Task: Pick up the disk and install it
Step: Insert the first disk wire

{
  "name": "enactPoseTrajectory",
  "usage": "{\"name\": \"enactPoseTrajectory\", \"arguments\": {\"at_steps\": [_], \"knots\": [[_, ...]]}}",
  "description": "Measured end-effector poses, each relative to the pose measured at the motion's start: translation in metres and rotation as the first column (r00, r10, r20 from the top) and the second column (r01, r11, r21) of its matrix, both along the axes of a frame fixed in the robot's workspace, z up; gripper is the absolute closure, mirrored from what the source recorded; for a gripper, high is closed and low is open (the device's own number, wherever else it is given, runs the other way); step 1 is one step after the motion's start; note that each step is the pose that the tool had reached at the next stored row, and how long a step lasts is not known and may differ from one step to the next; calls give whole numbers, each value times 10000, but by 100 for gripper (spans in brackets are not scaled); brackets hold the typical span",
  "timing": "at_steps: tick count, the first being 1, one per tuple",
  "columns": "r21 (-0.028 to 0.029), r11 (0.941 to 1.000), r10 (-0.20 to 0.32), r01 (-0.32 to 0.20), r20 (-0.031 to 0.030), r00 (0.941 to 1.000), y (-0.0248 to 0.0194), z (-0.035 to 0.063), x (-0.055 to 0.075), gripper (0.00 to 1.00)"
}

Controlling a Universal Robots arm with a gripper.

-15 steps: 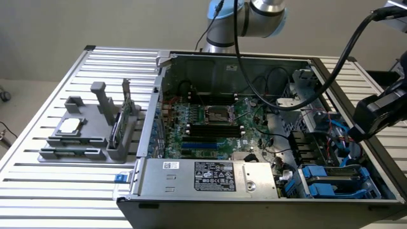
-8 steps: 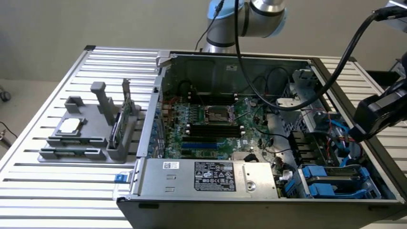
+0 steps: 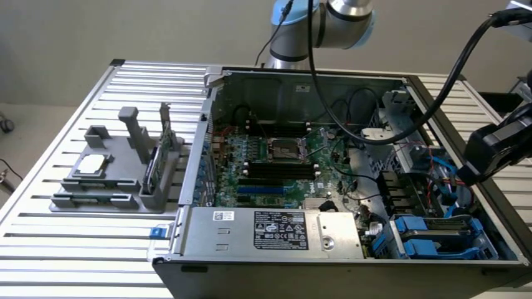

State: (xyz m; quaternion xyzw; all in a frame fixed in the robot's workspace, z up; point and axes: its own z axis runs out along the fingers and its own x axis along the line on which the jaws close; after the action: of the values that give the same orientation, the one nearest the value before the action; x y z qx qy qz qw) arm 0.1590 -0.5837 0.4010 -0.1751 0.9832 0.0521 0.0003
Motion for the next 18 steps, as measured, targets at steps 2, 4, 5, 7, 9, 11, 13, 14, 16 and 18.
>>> {"name": "enactPoseTrajectory", "arguments": {"at_steps": [2, 4, 5, 7, 9, 11, 13, 14, 16, 18], "knots": [[0, 10000, 0, 0, -6, 10000, 0, 0, 5, 74], [0, 10000, 0, 0, -11, 10000, 0, 0, 9, 74], [0, 10000, 0, 0, -14, 10000, 0, 0, 11, 74], [0, 10000, 0, 0, -19, 10000, 0, 0, 15, 74], [0, 10000, 0, 0, -25, 10000, 0, 0, 20, 74], [0, 10000, 0, 0, -31, 10000, 0, 0, 24, 74], [-1, 10000, 0, 0, -36, 10000, 0, 0, 29, 74], [0, 10000, 0, 0, -38, 10000, 0, 0, 31, 74], [0, 10000, 0, 0, -44, 10000, 0, 0, 35, 74], [0, 10000, 0, 0, -50, 10000, 0, 0, 39, 74]]}}
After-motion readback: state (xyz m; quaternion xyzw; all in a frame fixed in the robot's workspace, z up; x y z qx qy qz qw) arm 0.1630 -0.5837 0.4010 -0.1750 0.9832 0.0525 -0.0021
